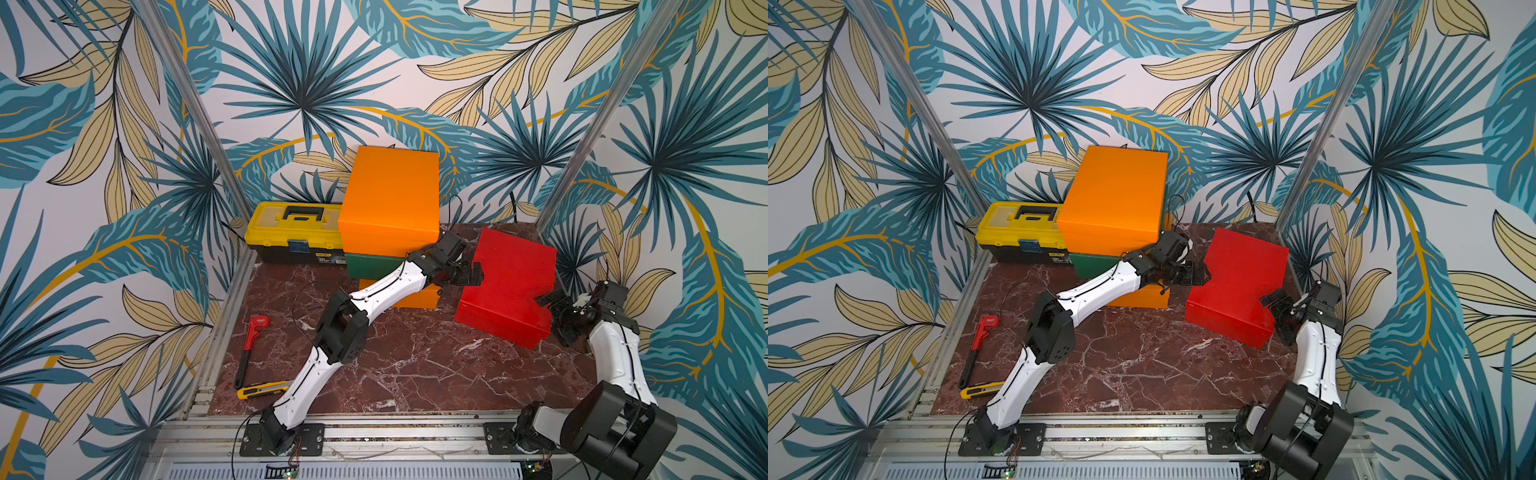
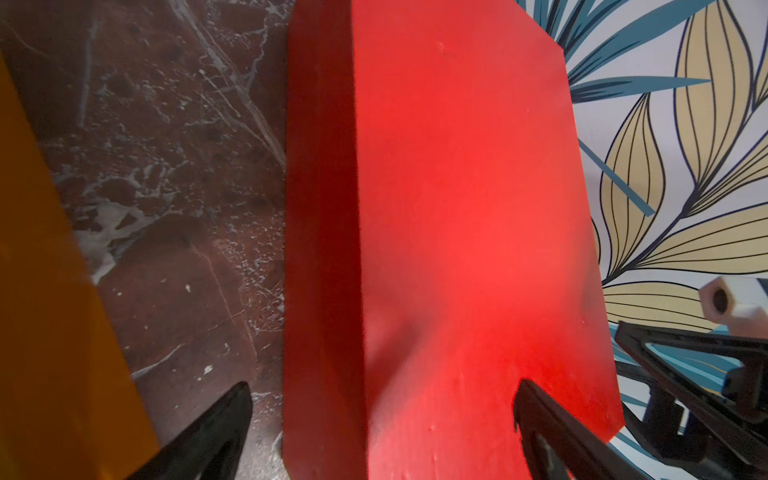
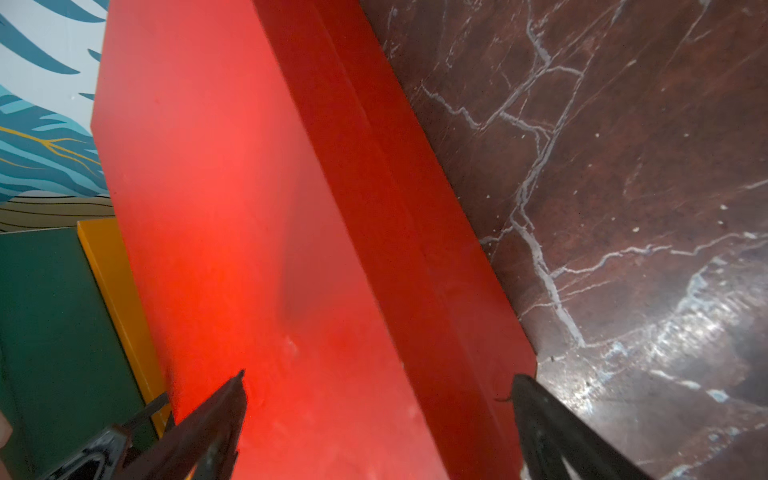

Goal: Stack the shoeboxes
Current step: Pick up the shoebox from the center of the board.

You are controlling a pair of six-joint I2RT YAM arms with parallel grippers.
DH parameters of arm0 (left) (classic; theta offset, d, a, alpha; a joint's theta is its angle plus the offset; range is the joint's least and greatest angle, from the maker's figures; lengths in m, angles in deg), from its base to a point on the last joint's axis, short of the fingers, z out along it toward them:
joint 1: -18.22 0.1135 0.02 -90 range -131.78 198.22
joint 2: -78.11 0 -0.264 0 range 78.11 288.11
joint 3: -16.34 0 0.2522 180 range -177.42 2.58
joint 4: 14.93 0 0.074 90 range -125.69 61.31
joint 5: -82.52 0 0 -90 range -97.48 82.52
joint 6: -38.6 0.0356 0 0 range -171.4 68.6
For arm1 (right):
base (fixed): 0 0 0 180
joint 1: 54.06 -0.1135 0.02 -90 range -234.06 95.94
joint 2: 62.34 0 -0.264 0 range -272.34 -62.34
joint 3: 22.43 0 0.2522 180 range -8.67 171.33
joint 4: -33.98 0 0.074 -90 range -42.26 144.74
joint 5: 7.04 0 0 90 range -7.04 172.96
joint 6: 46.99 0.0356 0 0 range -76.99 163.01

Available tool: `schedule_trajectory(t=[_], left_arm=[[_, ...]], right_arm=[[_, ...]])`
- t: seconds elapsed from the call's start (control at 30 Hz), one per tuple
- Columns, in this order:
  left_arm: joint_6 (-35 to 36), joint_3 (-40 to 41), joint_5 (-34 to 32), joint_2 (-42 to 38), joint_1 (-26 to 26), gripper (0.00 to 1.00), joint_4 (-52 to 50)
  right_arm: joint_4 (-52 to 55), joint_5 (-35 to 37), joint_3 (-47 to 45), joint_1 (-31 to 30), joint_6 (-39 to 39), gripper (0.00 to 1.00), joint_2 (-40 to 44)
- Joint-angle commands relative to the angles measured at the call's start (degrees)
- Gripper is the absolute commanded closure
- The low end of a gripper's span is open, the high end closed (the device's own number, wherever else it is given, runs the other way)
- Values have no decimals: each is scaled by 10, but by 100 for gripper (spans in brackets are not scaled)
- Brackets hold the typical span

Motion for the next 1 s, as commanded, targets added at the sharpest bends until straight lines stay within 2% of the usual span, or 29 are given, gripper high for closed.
schedule_trajectory(t=[0.0,0.23,0.67,0.83,0.97], left_arm=[[0,-29,9,27,-1,1,-1],[-20,-67,20,69,-2,1,-1],[-48,-118,38,109,-20,1,-1],[-51,-132,49,109,-33,3,-1],[-49,-137,51,98,-47,5,-1]], right_arm=[[-33,7,18,-1,-2,0,-26],[-123,-42,13,-1,20,1,-91],[-238,-106,-62,-61,62,1,-112],[-276,-145,-95,-78,89,9,-85],[-283,-170,-103,-81,102,21,-30]])
